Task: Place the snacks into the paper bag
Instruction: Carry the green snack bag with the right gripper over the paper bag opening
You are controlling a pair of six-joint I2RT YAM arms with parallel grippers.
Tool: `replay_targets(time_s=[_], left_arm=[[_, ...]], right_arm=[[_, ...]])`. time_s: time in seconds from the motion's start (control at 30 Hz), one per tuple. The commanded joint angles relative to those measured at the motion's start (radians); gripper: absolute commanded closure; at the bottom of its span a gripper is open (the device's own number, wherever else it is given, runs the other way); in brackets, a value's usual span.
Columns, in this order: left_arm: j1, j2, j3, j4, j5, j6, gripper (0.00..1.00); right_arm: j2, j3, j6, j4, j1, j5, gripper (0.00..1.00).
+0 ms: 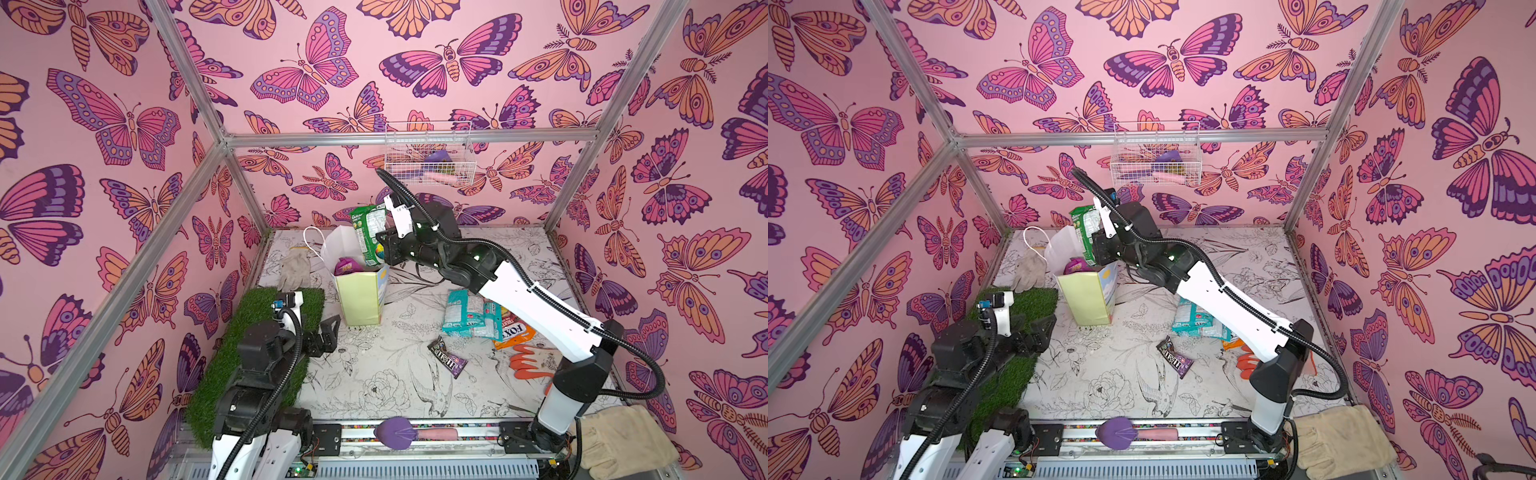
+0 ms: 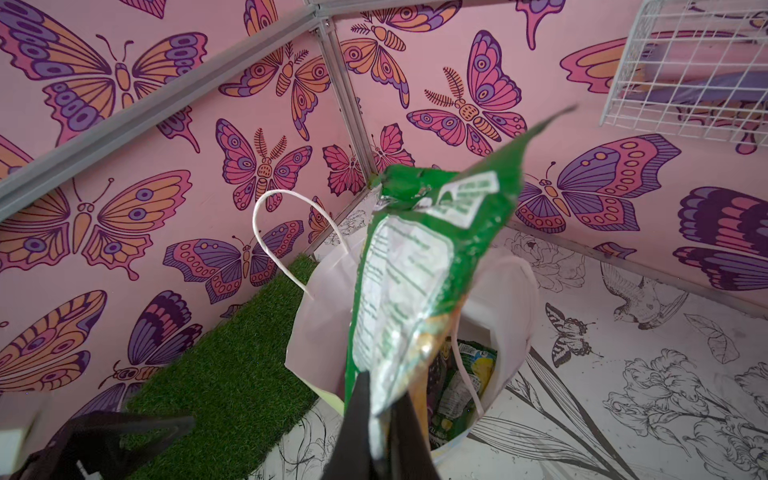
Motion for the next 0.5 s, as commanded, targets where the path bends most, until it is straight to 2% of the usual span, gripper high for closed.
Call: replay_targets(time_s=[0.0,0.47], left_arm=[[-0.005,-0.007,-0.015,-0.016,0.0,0.013,0.0],[-0.005,-0.007,-0.014,-0.016,0.001,0.014,0.0]], right_arm=[[0.022,0.085,-0.04,-0.037,0.008,0.037,1.0],[0.141,0.263,-0.086,-0.144,0.026,0.087,1.0]])
